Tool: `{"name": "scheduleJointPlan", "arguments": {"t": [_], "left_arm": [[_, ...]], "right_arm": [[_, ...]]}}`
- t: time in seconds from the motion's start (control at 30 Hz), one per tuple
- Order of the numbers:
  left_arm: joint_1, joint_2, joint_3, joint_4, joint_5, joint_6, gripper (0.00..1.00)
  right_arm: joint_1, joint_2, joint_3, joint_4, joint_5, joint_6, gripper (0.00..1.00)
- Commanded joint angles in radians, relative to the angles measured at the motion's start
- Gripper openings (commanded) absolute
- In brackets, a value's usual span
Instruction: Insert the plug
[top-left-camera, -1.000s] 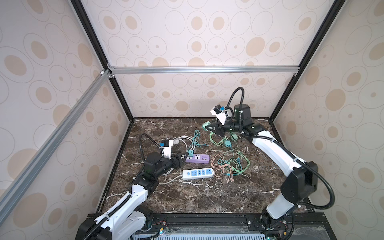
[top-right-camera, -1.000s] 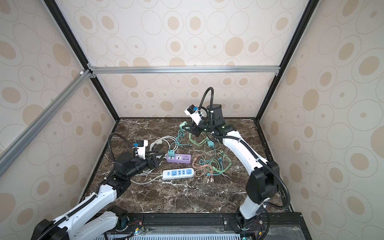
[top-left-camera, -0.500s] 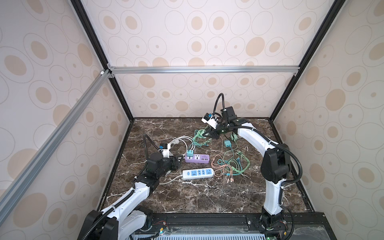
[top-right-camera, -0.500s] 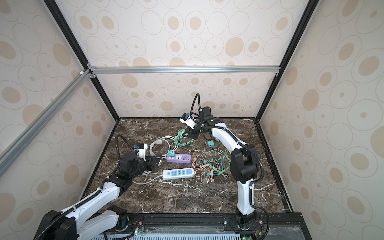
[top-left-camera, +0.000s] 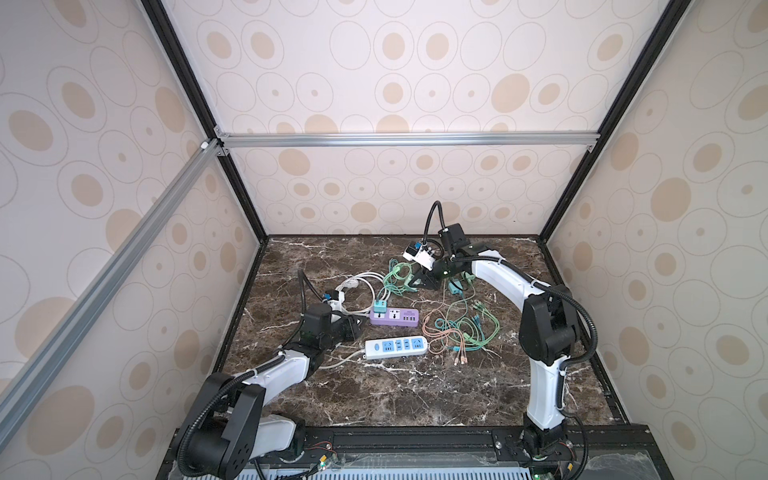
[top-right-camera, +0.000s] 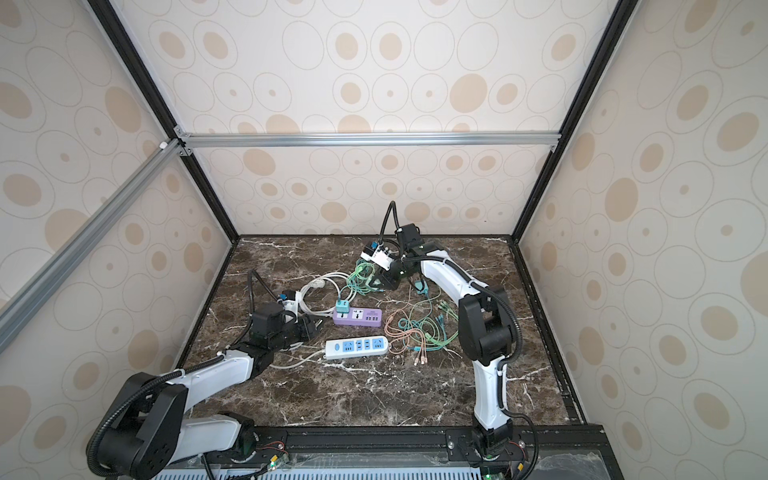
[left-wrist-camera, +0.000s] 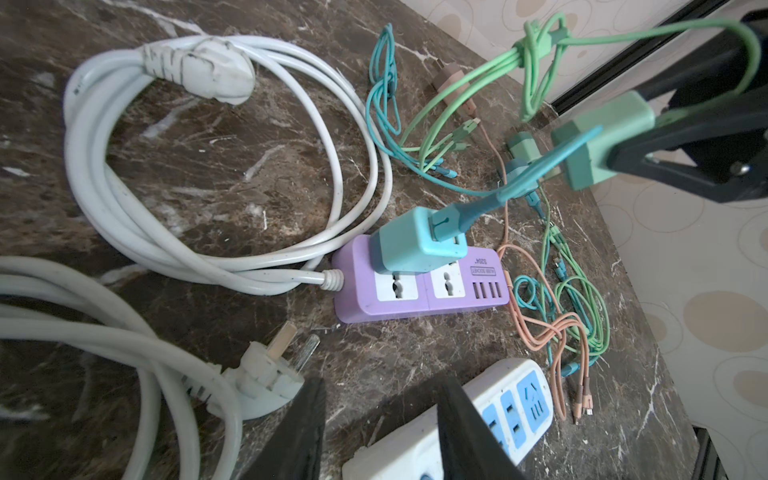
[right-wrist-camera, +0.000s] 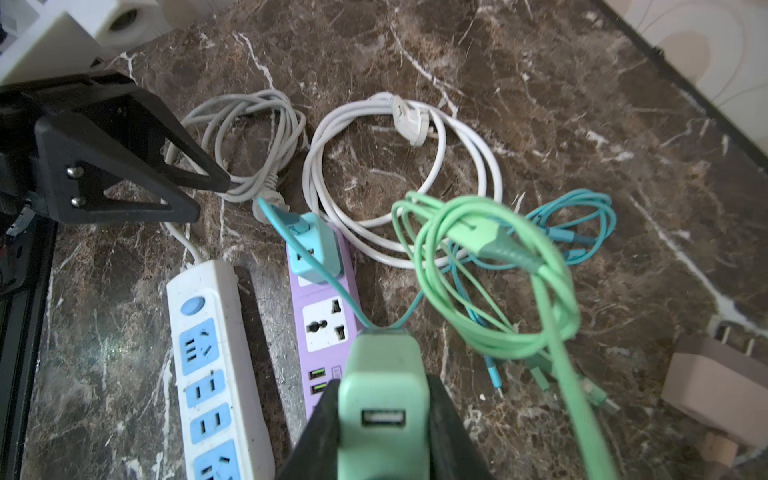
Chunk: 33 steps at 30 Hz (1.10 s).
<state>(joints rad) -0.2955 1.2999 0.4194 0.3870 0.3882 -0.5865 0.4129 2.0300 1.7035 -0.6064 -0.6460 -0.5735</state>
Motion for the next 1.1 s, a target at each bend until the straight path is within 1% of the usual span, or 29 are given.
{"name": "scheduleJointPlan", "arguments": {"t": [0.0,0.17,0.33,0.47,0.6,1.07], "left_arm": [[0.01,0.038,0.05,0.049,0.019,-0.008,0.43],[0.013,0.1,0.069,0.087,0.033,-0.023,0.41],[0.015,0.175,0.092,0.123,0.036,-0.037,0.4],[0.022,0.223,0.115,0.139,0.046,-0.047,0.37],[0.027,0.259,0.136,0.151,0.049,-0.053,0.35],[0.035,0.37,0.19,0.165,0.077,-0.045,0.3]], "right_arm": [[-0.004,-0.056,-0.042,0.019,-0.006,-0.002,0.16],[-0.01,-0.102,-0.119,0.069,-0.028,0.012,0.16],[0.009,-0.095,-0.15,0.078,-0.021,0.011,0.16],[0.045,-0.066,-0.132,0.046,0.002,-0.017,0.16],[0.071,-0.039,-0.106,0.036,-0.001,-0.02,0.16],[0.124,0.025,-0.051,0.028,0.009,-0.021,0.15]]}}
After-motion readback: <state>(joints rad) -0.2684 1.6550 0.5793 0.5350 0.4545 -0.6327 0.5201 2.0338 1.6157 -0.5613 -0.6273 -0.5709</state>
